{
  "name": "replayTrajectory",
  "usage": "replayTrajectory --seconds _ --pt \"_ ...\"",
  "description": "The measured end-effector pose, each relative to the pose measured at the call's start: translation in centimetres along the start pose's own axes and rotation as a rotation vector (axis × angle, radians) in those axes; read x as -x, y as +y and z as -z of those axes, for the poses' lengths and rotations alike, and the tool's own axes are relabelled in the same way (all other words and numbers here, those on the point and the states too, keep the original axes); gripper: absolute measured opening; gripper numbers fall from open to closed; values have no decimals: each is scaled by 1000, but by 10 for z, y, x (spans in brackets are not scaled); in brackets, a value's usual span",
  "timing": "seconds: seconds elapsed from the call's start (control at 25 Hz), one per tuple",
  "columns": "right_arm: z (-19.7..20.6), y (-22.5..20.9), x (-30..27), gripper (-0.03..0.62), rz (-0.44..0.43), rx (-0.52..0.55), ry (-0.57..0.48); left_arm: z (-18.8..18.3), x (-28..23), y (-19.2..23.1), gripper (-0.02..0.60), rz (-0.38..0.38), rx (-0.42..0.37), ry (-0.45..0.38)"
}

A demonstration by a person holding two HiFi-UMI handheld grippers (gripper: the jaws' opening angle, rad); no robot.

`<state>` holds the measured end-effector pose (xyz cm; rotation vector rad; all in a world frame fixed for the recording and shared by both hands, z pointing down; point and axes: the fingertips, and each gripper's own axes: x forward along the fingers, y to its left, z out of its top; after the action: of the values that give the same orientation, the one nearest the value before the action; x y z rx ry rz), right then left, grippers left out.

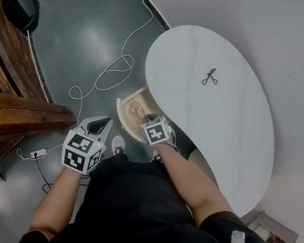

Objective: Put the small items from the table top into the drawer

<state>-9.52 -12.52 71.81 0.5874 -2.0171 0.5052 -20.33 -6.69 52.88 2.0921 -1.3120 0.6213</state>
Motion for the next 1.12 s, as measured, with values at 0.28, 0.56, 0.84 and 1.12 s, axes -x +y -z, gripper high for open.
replayTrajectory --seconds 0.28,0.56,0.84,1.12 --pt "8 -29 -53 38 111 8 79 18 2 8 17 2 3 49" --pt "23 -49 -95 38 149 4 167 37 3 22 16 -6 33 86" --pt "22 -58 -126 38 157 20 190 55 9 26 16 -10 49 124" --pt "22 -62 -126 63 204 20 187 63 16 29 17 -23 57 131"
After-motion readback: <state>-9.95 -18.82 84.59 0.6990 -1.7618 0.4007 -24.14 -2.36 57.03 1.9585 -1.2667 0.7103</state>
